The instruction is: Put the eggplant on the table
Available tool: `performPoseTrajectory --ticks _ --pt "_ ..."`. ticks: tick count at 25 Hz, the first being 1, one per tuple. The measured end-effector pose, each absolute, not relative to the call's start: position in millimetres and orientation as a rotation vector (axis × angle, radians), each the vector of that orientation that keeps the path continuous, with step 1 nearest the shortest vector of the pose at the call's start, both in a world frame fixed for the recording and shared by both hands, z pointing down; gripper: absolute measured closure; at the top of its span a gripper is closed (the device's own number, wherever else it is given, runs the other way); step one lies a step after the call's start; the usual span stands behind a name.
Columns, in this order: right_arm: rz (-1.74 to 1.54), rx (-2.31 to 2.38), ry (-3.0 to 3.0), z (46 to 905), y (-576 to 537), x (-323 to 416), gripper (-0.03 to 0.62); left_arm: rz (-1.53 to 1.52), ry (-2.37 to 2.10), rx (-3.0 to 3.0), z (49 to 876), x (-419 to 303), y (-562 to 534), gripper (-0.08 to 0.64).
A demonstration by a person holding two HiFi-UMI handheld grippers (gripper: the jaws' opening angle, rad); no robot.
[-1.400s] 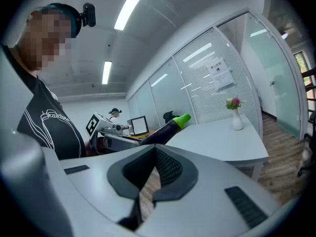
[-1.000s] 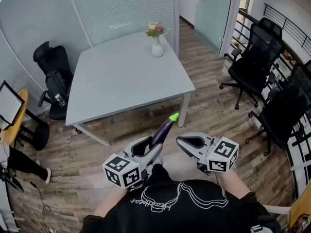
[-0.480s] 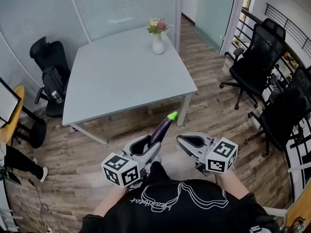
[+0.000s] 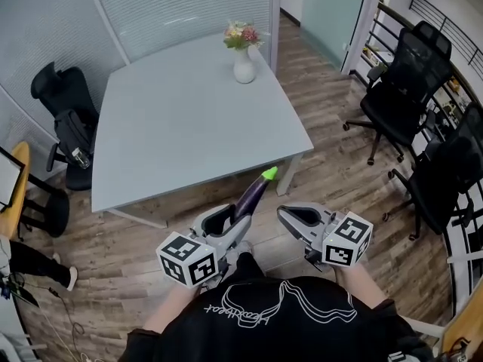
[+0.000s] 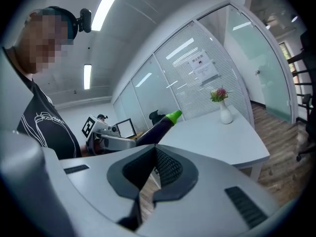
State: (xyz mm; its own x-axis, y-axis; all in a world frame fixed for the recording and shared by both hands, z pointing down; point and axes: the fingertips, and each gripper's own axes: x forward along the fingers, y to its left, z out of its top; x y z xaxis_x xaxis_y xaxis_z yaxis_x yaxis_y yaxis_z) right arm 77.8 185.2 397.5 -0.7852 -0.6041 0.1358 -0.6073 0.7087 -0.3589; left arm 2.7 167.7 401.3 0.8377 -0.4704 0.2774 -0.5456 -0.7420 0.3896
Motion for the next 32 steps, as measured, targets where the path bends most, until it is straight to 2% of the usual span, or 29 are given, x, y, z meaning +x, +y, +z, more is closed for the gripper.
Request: performPoseTrajectory --ticks 15,23,32 --pt "0.715 1.041 -2.881 394 24 41 0.583 0.258 -0.801 2.548 403 -46 0 0.365" --pt "0.699 0.968 -2.871 401 -26 -1 0.583 0.269 -0.856 2.546 408 -85 -57 0.365" --pt "0.716 0.919 -2.877 407 -64 -9 0.583 0.284 -0.905 2.517 420 -96 -92 0.365"
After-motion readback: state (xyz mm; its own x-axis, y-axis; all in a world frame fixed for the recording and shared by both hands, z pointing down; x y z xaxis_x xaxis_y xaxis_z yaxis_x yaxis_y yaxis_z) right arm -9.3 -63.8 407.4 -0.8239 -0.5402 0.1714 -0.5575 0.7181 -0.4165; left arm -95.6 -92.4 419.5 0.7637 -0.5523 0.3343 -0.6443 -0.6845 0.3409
